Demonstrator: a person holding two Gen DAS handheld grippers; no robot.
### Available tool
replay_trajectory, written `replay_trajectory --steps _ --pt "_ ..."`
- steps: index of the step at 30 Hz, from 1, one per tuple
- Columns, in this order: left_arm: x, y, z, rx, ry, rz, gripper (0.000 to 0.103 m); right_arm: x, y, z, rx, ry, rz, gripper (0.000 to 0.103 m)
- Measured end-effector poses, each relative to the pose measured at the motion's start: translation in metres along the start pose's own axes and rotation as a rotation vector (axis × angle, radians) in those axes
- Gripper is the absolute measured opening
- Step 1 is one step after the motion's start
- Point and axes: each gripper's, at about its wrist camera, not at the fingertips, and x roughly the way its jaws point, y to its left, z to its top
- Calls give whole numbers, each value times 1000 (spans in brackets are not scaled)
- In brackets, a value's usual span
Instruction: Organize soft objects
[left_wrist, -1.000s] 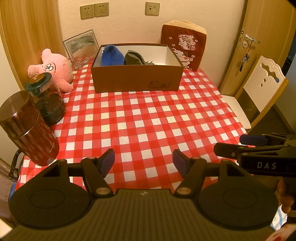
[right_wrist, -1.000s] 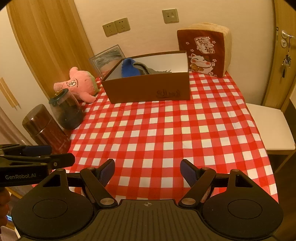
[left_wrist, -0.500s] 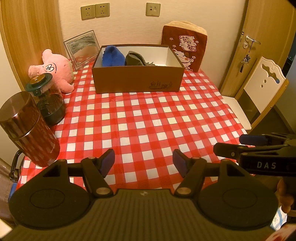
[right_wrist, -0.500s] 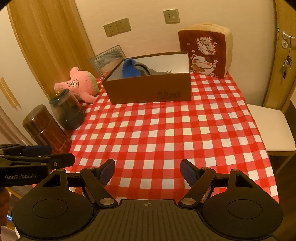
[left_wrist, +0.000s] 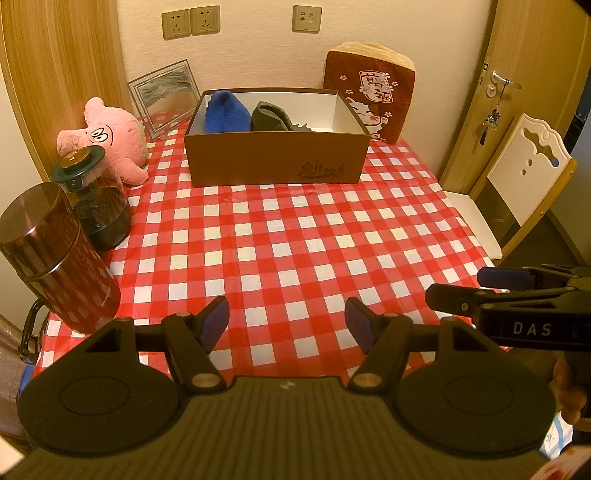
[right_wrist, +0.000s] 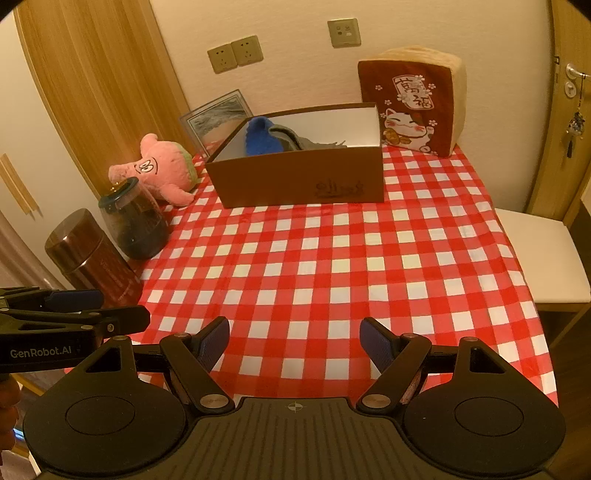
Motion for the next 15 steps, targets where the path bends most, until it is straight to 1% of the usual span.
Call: replay_trajectory --steps 15 --pt "1 3 3 -1 -3 -1 67 1 3 2 3 -3 -4 77"
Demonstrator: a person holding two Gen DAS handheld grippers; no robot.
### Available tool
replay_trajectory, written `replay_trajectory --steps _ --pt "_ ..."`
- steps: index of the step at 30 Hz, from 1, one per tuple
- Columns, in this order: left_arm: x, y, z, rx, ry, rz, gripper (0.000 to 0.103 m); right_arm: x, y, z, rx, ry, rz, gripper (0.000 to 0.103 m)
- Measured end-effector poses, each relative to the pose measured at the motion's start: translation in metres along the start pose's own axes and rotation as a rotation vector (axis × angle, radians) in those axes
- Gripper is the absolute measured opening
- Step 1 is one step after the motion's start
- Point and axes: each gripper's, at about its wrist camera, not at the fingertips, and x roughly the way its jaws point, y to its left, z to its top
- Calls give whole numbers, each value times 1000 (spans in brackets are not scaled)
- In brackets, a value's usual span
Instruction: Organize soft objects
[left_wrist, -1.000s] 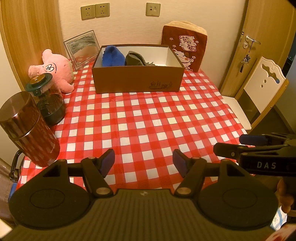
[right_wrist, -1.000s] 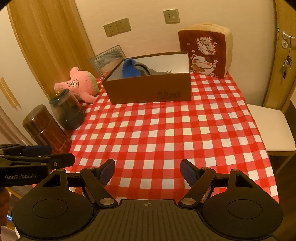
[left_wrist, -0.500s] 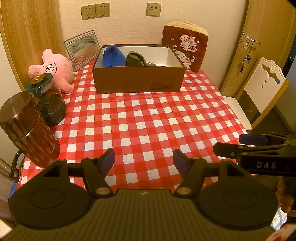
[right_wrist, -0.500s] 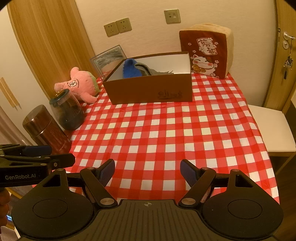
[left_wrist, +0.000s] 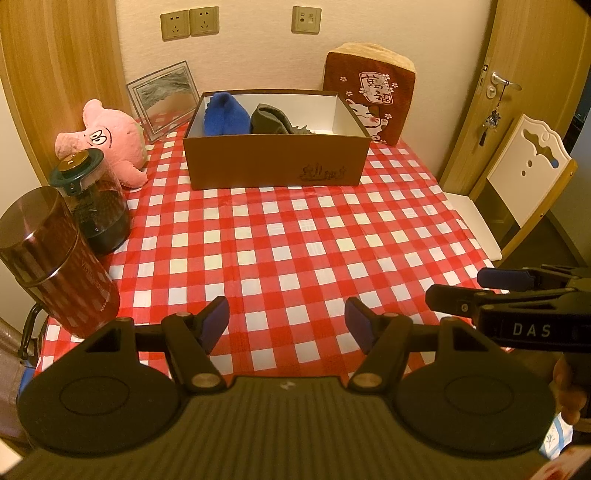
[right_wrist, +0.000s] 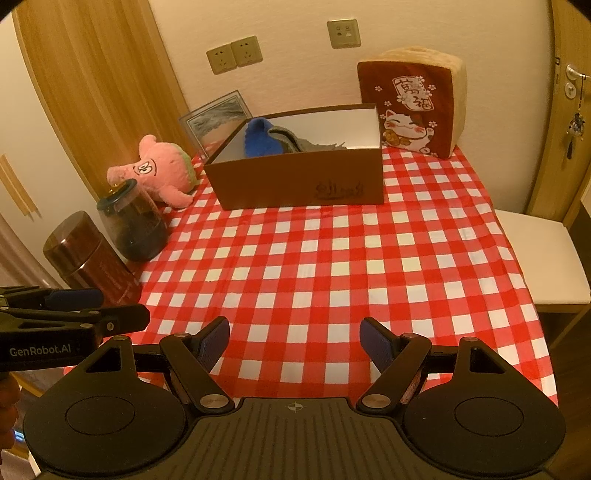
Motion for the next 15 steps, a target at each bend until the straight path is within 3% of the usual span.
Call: replay_trajectory --steps 15 --pt "2 2 2 0 0 0 67 2 0 0 0 0 0 77"
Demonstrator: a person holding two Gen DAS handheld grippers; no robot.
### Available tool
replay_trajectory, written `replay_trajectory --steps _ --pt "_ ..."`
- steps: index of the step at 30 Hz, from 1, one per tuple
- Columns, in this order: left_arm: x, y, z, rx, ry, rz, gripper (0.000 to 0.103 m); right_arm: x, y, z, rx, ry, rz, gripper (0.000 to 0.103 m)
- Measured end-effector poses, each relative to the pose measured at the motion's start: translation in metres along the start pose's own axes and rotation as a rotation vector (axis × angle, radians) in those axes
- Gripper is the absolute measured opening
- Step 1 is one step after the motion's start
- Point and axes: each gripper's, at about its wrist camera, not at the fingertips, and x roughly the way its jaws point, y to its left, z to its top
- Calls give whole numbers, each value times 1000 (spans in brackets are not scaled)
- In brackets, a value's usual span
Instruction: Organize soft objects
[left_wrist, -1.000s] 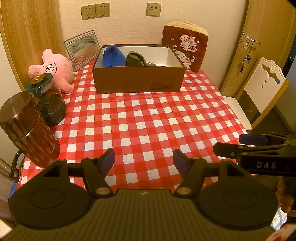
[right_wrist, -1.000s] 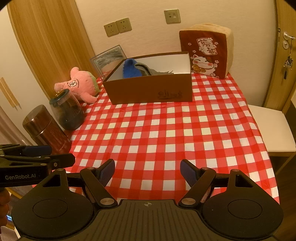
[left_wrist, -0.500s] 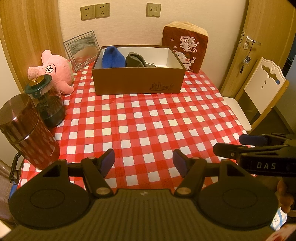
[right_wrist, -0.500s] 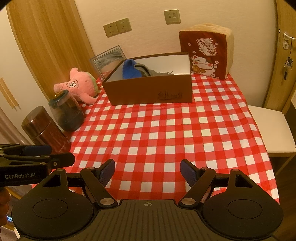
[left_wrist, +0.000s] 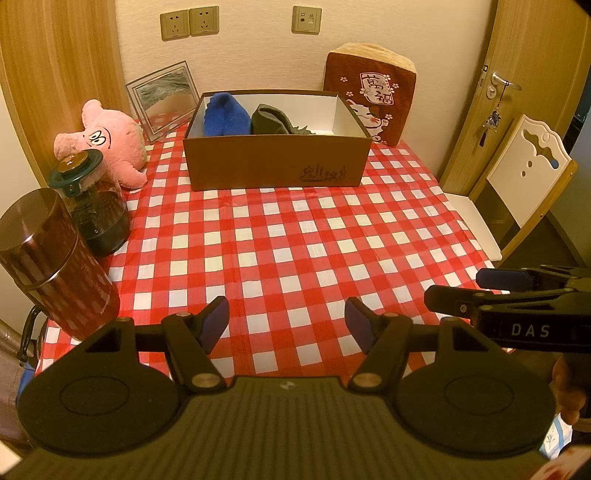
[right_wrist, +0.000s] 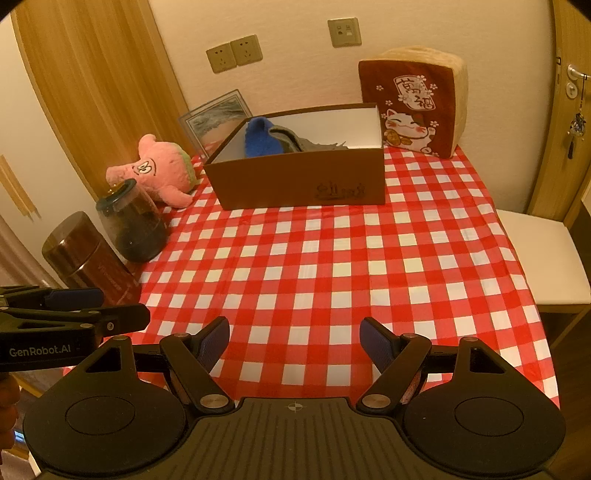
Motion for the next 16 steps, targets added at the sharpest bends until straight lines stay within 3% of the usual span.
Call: replay_trajectory --steps 16 --pt "4 3 6 3 1 -1 67 3 1 1 -1 2 1 77"
